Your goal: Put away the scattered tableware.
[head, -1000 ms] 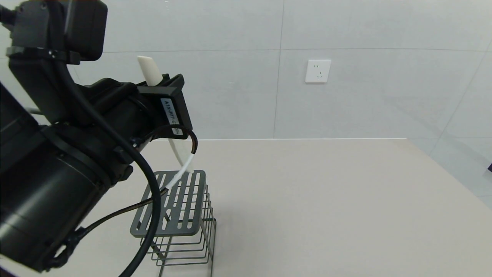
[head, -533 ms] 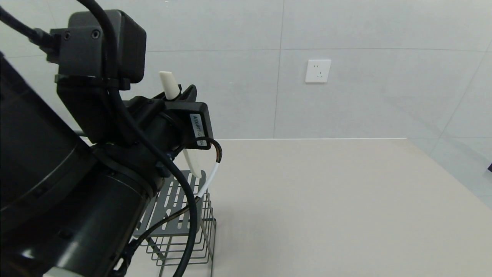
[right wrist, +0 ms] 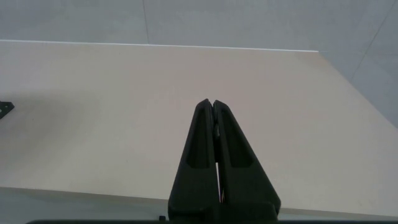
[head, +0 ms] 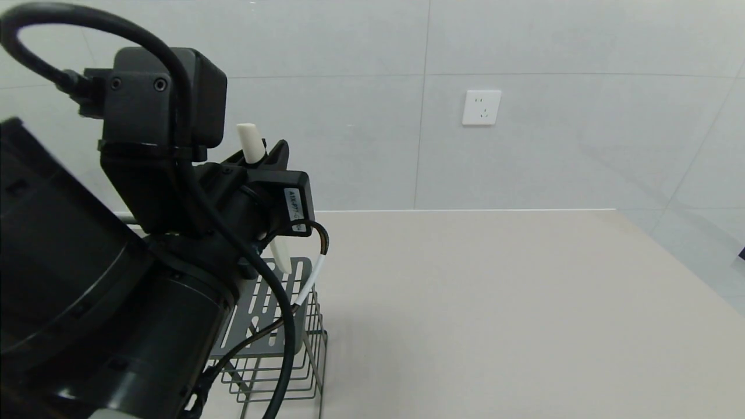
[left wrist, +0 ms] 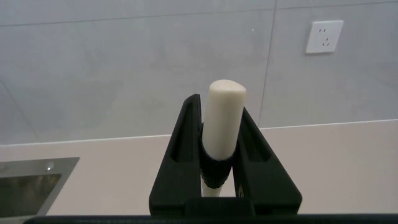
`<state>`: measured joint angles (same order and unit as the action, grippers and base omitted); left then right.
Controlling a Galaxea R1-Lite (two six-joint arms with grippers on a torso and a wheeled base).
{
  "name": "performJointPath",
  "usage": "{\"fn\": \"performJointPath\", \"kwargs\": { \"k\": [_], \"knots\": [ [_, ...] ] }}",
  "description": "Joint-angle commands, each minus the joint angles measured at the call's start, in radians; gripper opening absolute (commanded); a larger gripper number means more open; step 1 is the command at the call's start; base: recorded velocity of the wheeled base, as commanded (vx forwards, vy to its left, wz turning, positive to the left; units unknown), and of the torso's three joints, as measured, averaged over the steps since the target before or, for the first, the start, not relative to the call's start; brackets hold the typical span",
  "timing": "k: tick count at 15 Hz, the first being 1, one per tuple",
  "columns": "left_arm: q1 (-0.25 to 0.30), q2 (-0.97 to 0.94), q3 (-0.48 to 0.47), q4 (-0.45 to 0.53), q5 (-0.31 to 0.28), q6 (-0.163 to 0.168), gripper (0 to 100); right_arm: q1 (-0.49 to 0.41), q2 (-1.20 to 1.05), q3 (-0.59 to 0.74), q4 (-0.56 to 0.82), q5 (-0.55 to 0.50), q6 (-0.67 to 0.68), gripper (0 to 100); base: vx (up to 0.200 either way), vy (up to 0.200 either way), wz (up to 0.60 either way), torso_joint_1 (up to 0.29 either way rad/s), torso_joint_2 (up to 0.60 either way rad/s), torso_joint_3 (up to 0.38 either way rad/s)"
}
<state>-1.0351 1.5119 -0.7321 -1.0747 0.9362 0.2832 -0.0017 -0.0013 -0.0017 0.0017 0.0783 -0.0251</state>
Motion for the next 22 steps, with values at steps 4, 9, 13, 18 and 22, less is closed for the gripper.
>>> {"fn": "performJointPath", "kwargs": {
  "k": [4,9,13,18,22],
  "knots": [
    [0.004,0.007,0.053,-0.004,-0.007,-0.002,0,0.000,0.001,0.000,0.000,0.001,-0.003,0,0.000,0.000,0.00,0.000,0.00,0.000],
    [0.023,0.031,0.043,-0.007,-0.068,-0.012,0,0.000,0.001,0.000,0.000,0.000,-0.001,0,0.000,0.000,0.00,0.000,0.00,0.000],
    [0.038,0.048,0.043,-0.005,-0.080,-0.044,0,0.000,0.001,0.000,0.000,0.000,0.001,0,0.000,0.000,0.00,0.000,0.00,0.000],
    [0.038,0.048,0.045,-0.005,-0.080,-0.045,0,0.000,0.001,0.000,0.001,0.000,0.004,0,0.000,0.000,0.00,0.000,0.00,0.000],
    [0.040,0.045,0.048,-0.005,-0.079,-0.047,0,0.000,0.001,0.000,0.001,0.000,0.004,0,0.000,0.000,0.00,0.000,0.00,0.000]
  ]
}}
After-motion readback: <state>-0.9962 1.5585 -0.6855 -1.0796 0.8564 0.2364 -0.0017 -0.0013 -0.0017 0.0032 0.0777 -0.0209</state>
